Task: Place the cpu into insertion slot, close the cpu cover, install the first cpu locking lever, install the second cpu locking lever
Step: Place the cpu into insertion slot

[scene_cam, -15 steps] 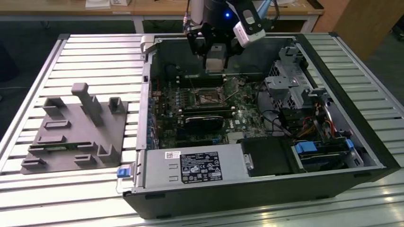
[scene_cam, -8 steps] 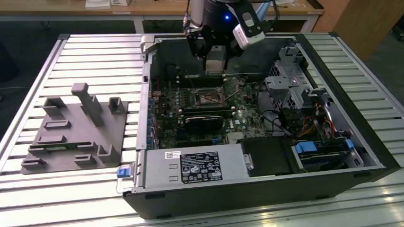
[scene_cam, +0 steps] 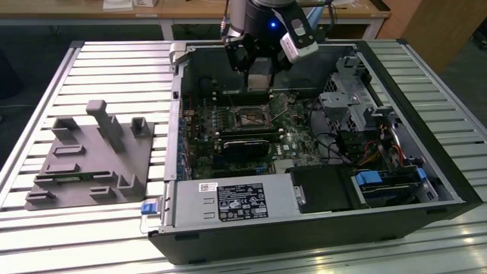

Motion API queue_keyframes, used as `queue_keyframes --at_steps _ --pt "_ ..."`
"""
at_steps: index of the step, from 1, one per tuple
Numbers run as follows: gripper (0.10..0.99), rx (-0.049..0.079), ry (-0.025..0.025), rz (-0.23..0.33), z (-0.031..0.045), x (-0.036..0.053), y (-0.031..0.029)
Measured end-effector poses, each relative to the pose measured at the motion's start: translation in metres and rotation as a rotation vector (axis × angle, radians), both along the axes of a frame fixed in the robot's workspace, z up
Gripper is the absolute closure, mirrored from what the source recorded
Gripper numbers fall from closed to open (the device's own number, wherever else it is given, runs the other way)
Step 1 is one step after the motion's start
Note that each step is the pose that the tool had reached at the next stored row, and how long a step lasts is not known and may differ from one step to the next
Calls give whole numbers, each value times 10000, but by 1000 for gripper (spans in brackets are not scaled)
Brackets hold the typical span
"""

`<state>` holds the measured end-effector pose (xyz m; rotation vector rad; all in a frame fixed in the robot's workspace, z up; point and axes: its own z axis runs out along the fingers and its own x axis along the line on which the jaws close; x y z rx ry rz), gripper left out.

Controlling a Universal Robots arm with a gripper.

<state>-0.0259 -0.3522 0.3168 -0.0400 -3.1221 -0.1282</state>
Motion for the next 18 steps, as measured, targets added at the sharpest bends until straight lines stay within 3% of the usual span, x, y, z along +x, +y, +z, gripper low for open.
queue_keyframes --at_steps 18 --pt "545 0 0 0 -154 0 0"
